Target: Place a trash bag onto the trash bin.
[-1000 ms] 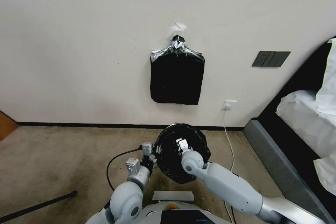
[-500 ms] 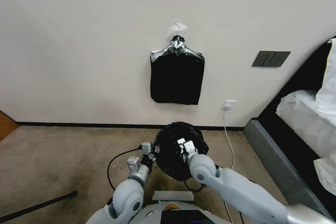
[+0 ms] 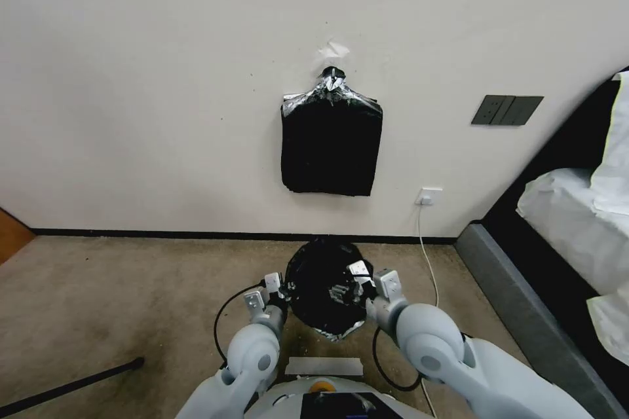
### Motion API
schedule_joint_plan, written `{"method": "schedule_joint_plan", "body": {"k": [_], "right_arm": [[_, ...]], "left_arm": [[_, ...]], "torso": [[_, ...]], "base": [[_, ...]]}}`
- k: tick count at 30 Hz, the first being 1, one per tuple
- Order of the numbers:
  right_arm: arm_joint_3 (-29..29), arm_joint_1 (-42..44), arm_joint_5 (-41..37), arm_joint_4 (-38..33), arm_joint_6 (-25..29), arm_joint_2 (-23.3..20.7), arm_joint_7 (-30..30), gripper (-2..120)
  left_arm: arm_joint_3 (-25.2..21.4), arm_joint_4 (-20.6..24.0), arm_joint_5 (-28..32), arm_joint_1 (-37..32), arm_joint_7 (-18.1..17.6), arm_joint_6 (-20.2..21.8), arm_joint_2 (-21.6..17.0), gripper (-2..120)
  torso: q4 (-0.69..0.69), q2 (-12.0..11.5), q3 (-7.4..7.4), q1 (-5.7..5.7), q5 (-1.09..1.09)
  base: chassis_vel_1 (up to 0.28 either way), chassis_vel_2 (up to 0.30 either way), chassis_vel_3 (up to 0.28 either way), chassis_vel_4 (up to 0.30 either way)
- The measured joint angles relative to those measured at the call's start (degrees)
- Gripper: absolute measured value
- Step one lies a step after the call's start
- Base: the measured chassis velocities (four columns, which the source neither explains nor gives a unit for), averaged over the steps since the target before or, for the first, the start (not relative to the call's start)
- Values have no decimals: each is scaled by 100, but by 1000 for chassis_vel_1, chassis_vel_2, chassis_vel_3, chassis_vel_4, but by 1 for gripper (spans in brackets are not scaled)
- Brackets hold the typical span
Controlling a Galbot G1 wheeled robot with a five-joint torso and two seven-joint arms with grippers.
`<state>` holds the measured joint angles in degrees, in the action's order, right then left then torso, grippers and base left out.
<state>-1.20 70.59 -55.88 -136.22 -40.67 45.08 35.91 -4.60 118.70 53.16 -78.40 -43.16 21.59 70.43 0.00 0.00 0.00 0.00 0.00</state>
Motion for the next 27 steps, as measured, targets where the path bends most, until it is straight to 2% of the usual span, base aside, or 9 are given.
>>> {"method": "schedule_joint_plan", "body": {"k": [7,15,17,18,20,22,23,25,27], "right_arm": [[275,433,130,-59,21,46,-53,100],[393,512,141,-81,24,28,-69,100],[417,515,138,-100,25,15,-69,100],[417,515,138,-100,25,15,-69,100],[467,578,143,-117,37,46,-69,100],[471,585,145,-117,38,50,-69,100],[514,665,191,-119,54,86,-75,100],[534,706,234,-119,75,109,-96,100],[567,799,370,-86,153,198,-181,100]], "left_arm": [[1,-134,62,8,20,6,-18,1],[-73,-132,-44,-34,147,6,-114,1],[-131,-180,-85,7,368,9,-130,9],[-131,-180,-85,7,368,9,-130,9],[-189,-207,-90,27,501,37,-144,21],[-190,-208,-89,26,507,41,-145,21],[-195,-177,-80,-22,628,94,-202,30],[-194,-150,-90,-62,689,103,-230,34],[-205,-94,-170,-133,826,100,-266,46]], "torso": [[-1,0,0,0,-1],[0,0,0,0,0],[0,0,0,0,-1],[0,0,0,0,-1],[0,0,0,0,-1],[0,0,0,0,-1],[0,0,0,0,-1],[0,0,0,0,-1],[1,0,0,0,-2]], "base": [[0,0,0,0],[0,0,0,0],[0,0,0,0],[0,0,0,0],[0,0,0,0],[0,0,0,0],[0,0,0,0],[0,0,0,0],[0,0,0,0]]}}
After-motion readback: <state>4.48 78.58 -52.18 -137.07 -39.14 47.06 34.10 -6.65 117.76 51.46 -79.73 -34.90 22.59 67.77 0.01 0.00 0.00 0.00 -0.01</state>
